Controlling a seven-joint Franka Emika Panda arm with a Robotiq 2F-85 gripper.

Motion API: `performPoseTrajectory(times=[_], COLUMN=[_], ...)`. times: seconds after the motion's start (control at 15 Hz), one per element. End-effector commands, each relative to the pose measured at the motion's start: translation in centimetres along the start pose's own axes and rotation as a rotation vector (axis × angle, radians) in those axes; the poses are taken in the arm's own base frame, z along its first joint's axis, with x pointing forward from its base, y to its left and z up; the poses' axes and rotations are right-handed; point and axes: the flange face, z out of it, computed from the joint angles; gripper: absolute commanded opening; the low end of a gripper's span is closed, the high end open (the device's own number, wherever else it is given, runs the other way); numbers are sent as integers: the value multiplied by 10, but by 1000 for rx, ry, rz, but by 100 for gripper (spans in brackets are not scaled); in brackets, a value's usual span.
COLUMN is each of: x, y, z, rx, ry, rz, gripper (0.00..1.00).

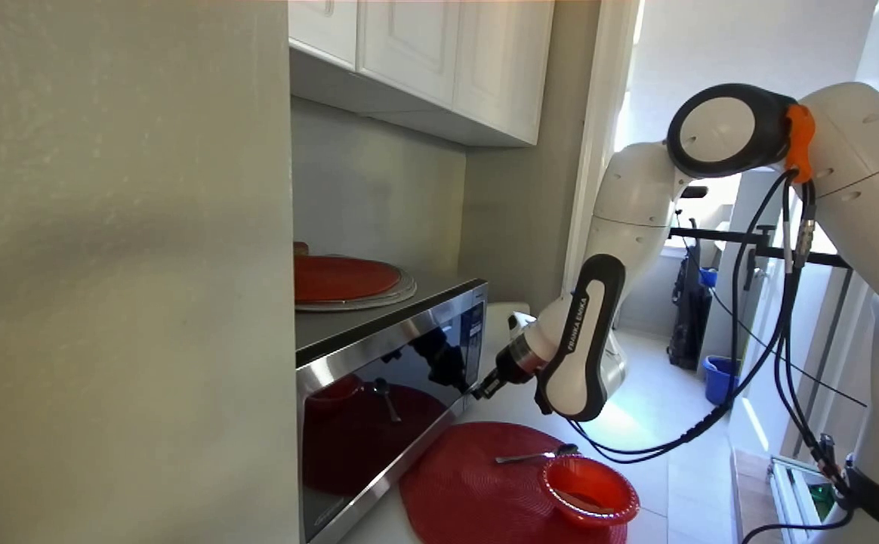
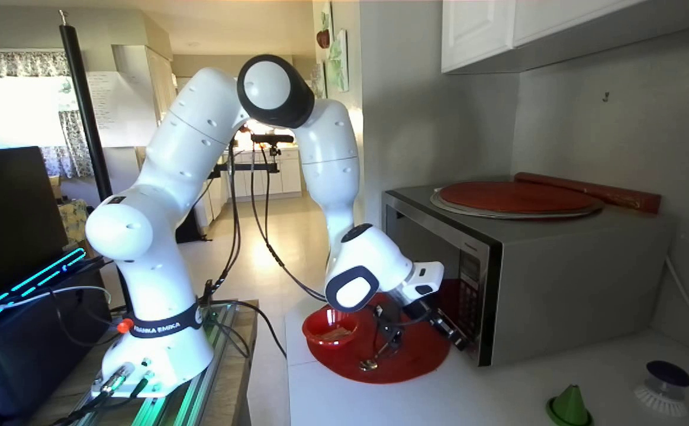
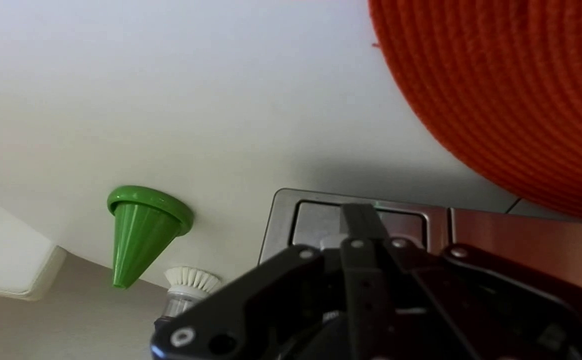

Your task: Press the button to open the microwave door

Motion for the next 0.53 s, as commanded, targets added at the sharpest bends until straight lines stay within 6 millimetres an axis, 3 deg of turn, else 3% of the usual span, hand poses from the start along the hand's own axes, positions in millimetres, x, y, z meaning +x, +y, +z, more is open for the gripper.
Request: performPoseTrajectory(times=[0.0,0.2,0.47], x=[5,15,43], y=[-1,-3,-9], z=[9,21,38], rx=[-2,-19,-52], ry=[55,114,183], rz=[36,81,128], gripper=[0,0,0])
